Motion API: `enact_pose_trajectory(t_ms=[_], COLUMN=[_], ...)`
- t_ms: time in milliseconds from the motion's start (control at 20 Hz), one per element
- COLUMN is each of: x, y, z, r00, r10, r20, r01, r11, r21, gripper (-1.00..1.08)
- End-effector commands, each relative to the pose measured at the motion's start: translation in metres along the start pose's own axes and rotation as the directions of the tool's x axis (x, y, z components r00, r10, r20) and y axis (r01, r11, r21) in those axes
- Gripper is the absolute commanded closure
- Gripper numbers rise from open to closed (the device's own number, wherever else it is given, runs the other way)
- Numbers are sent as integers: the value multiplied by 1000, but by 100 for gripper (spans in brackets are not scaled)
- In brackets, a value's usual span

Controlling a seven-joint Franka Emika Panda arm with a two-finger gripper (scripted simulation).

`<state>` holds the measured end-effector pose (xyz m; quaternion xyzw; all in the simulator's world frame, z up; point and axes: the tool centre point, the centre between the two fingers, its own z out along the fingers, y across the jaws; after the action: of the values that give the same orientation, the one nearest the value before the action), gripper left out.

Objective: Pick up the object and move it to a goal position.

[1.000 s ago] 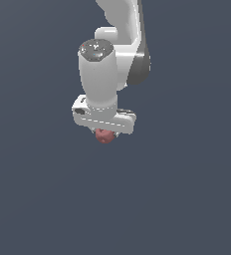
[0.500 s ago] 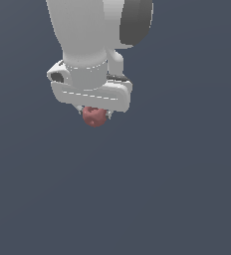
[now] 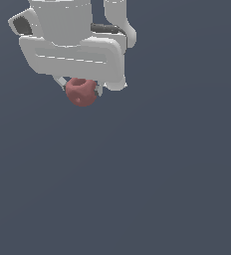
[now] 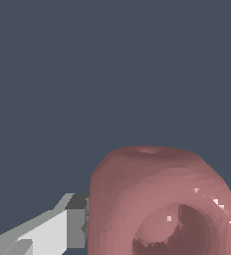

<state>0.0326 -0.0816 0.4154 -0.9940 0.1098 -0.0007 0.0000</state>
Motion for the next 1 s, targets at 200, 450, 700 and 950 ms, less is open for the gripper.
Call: enact_pose_trajectory(t_ms=[200,450,700,950], x=[6,11,14,16], y=[8,12,15,16], z=[-42,-65,-79,-87], r00=[1000,1000,1000,1000], r10=[-1,-1,-1,-1], r20=[1,1,1,1], r01=[1,1,1,1], r11=[1000,1000,1000,1000], r21=[0,0,0,0], gripper=[108,108,108,108])
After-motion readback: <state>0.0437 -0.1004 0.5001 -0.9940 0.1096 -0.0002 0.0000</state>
